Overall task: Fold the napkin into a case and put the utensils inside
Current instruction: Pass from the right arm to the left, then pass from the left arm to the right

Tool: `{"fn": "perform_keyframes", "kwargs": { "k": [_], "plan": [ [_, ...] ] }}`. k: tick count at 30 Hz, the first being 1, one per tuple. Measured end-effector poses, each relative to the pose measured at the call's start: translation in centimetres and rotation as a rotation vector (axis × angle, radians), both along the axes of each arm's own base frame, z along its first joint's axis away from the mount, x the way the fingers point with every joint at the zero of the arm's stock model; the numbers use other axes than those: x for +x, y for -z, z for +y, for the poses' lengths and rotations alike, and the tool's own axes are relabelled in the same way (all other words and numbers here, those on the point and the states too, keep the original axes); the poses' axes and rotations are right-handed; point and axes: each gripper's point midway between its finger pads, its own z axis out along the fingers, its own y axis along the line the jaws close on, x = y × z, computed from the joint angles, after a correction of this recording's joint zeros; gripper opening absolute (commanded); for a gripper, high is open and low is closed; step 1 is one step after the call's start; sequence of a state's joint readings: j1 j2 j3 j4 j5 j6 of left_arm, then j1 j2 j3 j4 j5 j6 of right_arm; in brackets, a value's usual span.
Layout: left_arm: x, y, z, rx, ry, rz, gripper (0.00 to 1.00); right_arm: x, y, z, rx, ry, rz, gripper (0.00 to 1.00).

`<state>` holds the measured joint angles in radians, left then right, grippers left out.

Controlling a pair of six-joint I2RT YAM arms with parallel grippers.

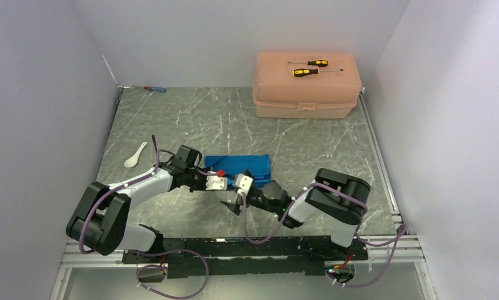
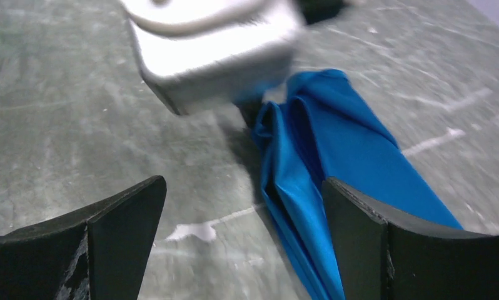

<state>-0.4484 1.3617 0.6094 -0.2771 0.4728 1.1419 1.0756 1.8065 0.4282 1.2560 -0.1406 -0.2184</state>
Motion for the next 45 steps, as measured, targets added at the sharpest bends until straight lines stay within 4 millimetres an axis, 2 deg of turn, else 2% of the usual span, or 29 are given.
{"fn": "perform_keyframes", "kwargs": {
  "k": [4, 7, 10, 13, 18, 21, 24, 28, 38, 42, 45],
  "plan": [
    [0.0, 0.0, 0.0, -0.001, -0.002, 0.0, 0.03, 1.0, -1.0, -4.0, 0.084, 0.163, 0.044, 1.0],
    [0.0, 0.0, 0.0, -0.001, -0.003, 0.0, 0.03, 2.6, 0.1, -7.0, 0.099, 0.271, 0.104, 1.0],
    [0.0, 0.0, 0.0, -0.002, -0.003, -0.001, 0.03, 4.0, 0.4, -7.9, 0.098, 0.294, 0.105, 1.0],
    [0.0, 0.0, 0.0, -0.002, -0.003, 0.0, 0.03, 4.2, -0.7, -6.6, 0.096, 0.223, 0.039, 1.0],
    [0.0, 0.0, 0.0, -0.004, -0.012, 0.005, 0.03, 4.7, -2.4, -3.0, 0.093, 0.088, -0.076, 1.0],
    [0.1, -0.1, 0.1, -0.007, -0.022, 0.01, 0.03, 4.7, -1.0, -1.5, 0.064, 0.028, -0.093, 0.99],
    [0.1, -0.1, 0.1, -0.009, -0.03, 0.012, 0.03, 4.4, 1.5, -0.9, 0.014, -0.017, -0.081, 0.98],
    [0.1, -0.3, 0.1, -0.015, -0.036, 0.01, 0.03, 4.0, 3.2, -0.1, -0.019, -0.069, -0.086, 0.98],
    [0.2, -0.4, 0.3, -0.015, -0.067, 0.022, 0.03, 4.0, 2.8, 2.6, -0.007, -0.119, -0.174, 0.9],
    [0.5, -0.4, 0.7, -0.008, -0.091, 0.021, 0.03, 4.0, 2.9, 3.0, -0.012, -0.113, -0.192, 0.83],
    [0.6, -0.4, 0.7, -0.01, -0.105, 0.027, 0.03, 4.2, 2.9, 3.2, -0.012, -0.098, -0.207, 0.81]
  ]
}}
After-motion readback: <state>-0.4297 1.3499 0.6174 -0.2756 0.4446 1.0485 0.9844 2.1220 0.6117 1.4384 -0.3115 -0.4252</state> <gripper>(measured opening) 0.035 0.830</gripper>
